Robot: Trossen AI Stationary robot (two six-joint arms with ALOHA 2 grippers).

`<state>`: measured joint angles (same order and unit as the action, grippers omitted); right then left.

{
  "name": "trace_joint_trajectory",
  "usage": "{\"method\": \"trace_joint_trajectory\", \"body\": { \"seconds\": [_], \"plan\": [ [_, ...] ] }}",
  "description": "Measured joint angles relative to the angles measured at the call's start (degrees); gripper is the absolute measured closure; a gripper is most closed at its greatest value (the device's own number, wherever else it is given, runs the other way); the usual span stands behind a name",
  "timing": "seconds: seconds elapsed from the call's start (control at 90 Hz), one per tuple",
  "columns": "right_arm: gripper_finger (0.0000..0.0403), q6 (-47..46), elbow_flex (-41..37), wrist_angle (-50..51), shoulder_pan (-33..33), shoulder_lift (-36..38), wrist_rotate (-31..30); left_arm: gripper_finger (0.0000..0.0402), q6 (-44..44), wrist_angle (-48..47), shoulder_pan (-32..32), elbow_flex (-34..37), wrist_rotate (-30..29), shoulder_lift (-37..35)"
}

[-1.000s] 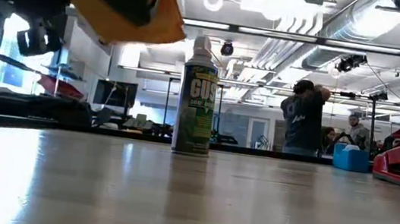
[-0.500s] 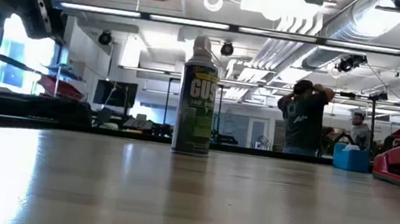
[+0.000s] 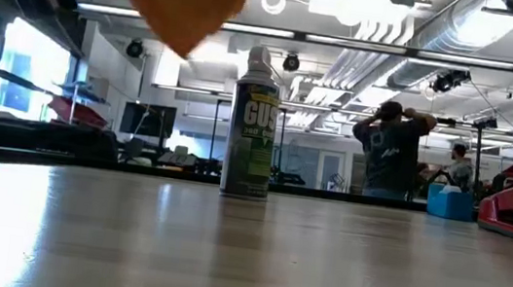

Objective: Apply microfiber cloth
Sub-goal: Wipe the black cellphone using the green microfiber cloth

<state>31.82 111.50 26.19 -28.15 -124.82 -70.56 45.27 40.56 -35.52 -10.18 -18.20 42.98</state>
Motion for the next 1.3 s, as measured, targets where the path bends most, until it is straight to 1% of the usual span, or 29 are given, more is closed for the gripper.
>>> {"method": "trace_joint_trajectory", "body": {
  "seconds": [0.067,0.156,0.3,0.389,0.5,0.633,0.733,0.833,0.944,1.1,1.3],
  "plan": [
    [0.0403,-0.27,0.02,-0.56,-0.09,1.07,0.04,0.0385,-0.42,0.74,-0.41,-0.02,-0.84,-0.11],
    [0.0403,2.09,0.04,-4.14,-0.21,1.91,0.91,0.0385,-0.45,-0.27,-0.68,0.00,-1.87,0.17],
    [0.0403,9.61,0.05,-13.95,-0.17,3.00,5.63,0.0385,-0.09,-0.96,-0.64,0.07,-3.35,0.58],
    [0.0403,12.17,0.16,-19.55,0.54,3.18,11.19,0.0385,0.07,-1.58,-0.60,0.07,-4.93,1.13],
    [0.0403,10.36,0.17,-20.02,2.42,2.28,20.07,0.0385,0.78,-1.38,-0.60,0.07,-6.15,2.32],
    [0.0403,6.71,0.17,-20.11,5.31,-0.21,25.87,0.0385,2.16,-1.14,-0.88,0.18,-6.92,4.27],
    [0.0403,6.13,0.17,-21.65,6.53,-1.73,30.27,0.0385,1.87,0.57,-1.49,0.26,-7.05,6.17],
    [0.0403,6.84,0.20,-22.34,7.30,-2.49,31.50,0.0385,1.43,1.98,-2.43,0.29,-7.12,8.16],
    [0.0403,8.57,0.20,-23.74,8.64,-2.57,31.74,0.0385,2.48,3.18,-3.47,0.29,-8.85,10.24],
    [0.0403,15.47,0.17,-24.71,9.76,-1.78,28.88,0.0385,3.18,4.33,-5.43,0.29,-9.46,12.73],
    [0.0403,21.12,0.20,-25.11,10.89,-0.04,24.00,0.0385,3.20,6.04,-7.72,0.29,-10.43,14.70]
  ]
}}
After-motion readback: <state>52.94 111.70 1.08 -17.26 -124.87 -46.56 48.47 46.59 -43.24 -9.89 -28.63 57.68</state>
